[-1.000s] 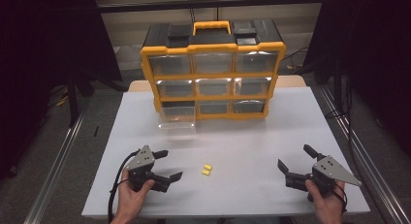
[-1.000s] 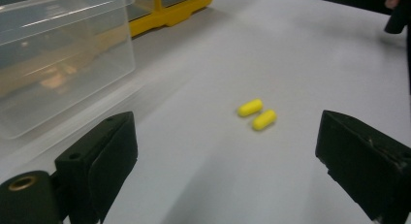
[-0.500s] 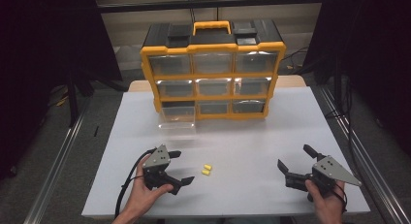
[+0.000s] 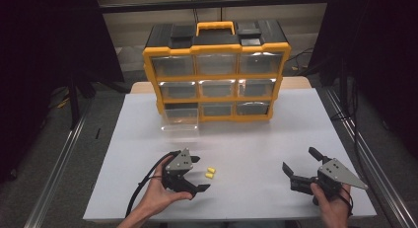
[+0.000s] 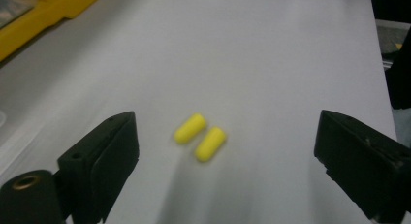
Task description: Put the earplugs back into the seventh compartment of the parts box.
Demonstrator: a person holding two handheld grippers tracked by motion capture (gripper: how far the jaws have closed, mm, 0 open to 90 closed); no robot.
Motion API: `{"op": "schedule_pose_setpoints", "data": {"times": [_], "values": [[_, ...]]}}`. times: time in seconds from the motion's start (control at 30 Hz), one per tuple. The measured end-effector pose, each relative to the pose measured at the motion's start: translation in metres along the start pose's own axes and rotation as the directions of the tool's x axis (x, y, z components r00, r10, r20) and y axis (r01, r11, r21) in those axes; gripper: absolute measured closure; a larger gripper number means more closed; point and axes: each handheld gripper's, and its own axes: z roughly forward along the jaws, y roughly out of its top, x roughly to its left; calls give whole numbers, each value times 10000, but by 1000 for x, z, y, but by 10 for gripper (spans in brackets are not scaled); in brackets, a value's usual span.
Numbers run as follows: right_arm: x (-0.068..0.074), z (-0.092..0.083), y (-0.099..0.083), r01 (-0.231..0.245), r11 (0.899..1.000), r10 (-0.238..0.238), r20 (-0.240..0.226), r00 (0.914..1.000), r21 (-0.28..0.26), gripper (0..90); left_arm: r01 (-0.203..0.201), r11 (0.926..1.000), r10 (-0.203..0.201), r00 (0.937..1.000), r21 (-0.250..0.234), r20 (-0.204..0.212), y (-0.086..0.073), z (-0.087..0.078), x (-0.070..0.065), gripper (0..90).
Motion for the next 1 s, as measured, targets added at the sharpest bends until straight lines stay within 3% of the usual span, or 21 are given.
{"op": "schedule_pose_setpoints", "data": {"times": [0.37,0.5,0.63,0.77,0.93,1.0], "values": [[0,0,0,0,10000,0,-14,10000,5,10,-444,9942,402,9982,978,439,9,12,9,177],[1,0,0,9,10000,-8,-14,10000,21,10,-913,9823,790,9936,1633,804,10,18,9,249],[1,0,0,-3,10000,3,-13,10000,23,10,-974,9795,816,9921,1765,951,12,22,10,318],[0,-1,0,-3,10000,3,-13,10000,25,9,-1240,9694,998,9875,2117,1218,15,26,11,399],[1,0,0,-15,10000,15,-29,10000,33,9,-1299,9592,977,9858,2510,1365,15,29,11,513],[1,0,0,-16,10000,17,-31,10000,29,9,-1339,9539,1028,9866,2685,1267,15,30,12,513]]}}
